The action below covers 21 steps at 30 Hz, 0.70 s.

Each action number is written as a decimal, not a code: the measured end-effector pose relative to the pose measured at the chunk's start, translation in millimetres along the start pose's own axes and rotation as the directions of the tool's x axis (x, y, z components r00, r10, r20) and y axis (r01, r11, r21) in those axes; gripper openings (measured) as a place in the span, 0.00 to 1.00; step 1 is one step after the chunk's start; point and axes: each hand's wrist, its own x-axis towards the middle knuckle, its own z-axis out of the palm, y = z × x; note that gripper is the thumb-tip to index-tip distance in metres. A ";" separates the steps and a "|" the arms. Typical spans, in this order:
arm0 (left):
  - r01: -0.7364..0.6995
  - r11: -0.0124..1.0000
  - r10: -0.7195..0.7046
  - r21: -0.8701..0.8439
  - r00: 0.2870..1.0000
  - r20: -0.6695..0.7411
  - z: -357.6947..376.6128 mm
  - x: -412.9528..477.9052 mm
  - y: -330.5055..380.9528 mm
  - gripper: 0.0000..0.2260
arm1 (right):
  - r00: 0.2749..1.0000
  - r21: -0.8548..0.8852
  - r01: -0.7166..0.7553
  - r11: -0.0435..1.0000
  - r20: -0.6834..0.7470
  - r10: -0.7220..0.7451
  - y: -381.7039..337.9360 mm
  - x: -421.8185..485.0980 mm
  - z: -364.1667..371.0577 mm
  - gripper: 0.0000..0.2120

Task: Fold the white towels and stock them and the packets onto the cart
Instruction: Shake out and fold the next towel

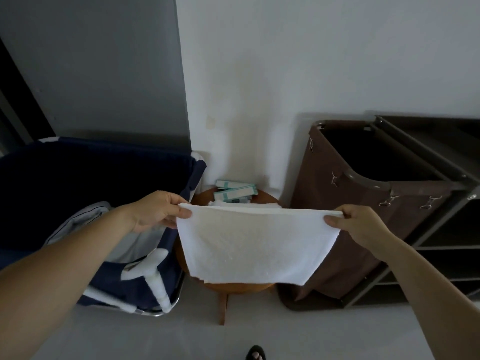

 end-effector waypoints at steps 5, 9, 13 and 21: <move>0.089 0.985 -0.111 -0.146 0.982 -0.152 -4.2 107.6 -5.8 0.07 | 0.997 0.049 -0.072 0.996 0.021 0.071 16.6 113.7 27.9 0.08; 0.223 0.959 -0.253 -0.173 0.952 -0.173 -1.5 201.9 -28.6 0.06 | 0.969 0.092 -0.216 0.972 0.143 0.202 49.8 204.4 63.0 0.09; 0.352 0.909 -0.399 -0.224 0.891 -0.218 12.7 290.3 -73.2 0.07 | 0.910 0.183 -0.395 0.900 0.212 0.356 91.2 277.7 108.4 0.08; 0.484 0.870 -0.492 -0.095 0.839 -0.232 36.9 400.7 -159.7 0.11 | 0.798 0.219 -0.603 0.767 0.178 0.576 165.9 356.5 192.2 0.14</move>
